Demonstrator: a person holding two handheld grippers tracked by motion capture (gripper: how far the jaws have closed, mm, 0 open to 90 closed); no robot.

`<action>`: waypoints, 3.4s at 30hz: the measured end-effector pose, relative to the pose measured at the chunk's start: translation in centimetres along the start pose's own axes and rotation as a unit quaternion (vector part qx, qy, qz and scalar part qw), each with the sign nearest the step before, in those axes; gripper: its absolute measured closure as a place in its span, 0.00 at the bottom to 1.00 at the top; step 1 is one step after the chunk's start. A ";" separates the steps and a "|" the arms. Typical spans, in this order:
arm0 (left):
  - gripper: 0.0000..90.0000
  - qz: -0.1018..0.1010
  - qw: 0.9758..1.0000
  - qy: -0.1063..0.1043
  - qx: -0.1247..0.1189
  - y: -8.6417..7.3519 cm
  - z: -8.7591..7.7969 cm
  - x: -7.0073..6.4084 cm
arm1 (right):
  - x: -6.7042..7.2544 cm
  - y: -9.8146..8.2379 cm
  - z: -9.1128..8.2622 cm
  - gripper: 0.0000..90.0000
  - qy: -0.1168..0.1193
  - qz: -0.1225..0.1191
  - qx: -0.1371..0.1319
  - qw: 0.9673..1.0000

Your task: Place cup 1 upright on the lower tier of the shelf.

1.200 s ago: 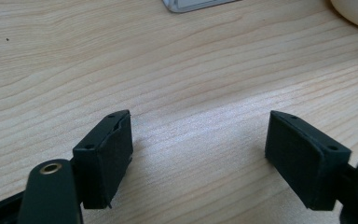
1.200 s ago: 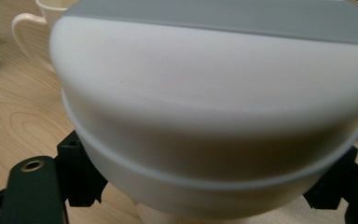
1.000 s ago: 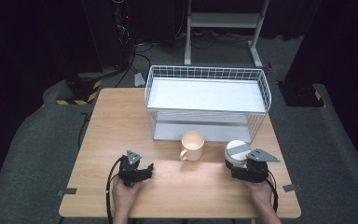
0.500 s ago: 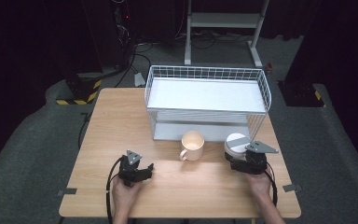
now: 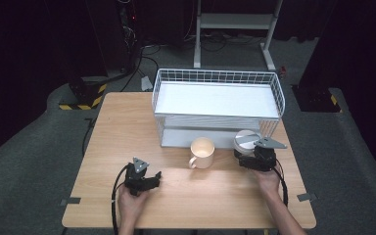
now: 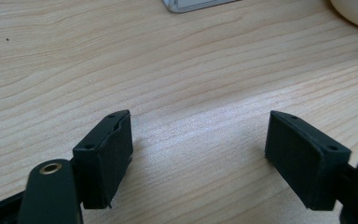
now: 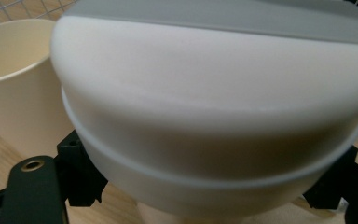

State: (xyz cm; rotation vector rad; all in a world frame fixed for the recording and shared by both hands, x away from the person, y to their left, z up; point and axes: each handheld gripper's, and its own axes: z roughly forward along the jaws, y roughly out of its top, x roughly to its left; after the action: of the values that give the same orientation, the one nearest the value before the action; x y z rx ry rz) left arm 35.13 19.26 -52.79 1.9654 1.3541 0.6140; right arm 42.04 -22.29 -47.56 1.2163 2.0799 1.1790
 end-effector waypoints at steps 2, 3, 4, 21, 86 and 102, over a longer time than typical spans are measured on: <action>0.26 0.000 1.000 0.000 0.000 0.0 0.0 0.0 | -0.1 0.1 0.1 0.21 -0.001 -0.001 -0.001 1.000; 0.26 0.000 1.000 0.000 0.000 0.0 0.0 0.0 | -0.1 0.2 0.3 0.21 -0.003 0.005 0.001 1.000; 0.26 0.000 1.000 0.000 0.000 0.0 0.0 0.0 | -0.2 0.4 0.6 0.21 -0.005 0.006 -0.001 1.000; 0.26 0.000 1.000 0.000 0.000 0.0 0.0 0.0 | -1.1 1.0 2.7 0.21 -0.024 0.019 -0.008 0.999; 0.26 -0.002 1.000 0.000 0.000 0.0 0.0 0.0 | -1.9 -1.2 3.1 0.29 -0.045 0.031 0.033 0.998; 0.26 0.000 1.000 0.000 0.000 0.0 0.0 0.0 | -1.6 -0.3 4.8 0.34 -0.069 0.054 0.049 0.995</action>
State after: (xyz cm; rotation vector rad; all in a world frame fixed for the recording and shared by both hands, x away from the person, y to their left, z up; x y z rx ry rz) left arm 35.13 19.26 -52.79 1.9652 1.3551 0.6141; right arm 46.17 -21.55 -50.42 1.4304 2.0114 1.0194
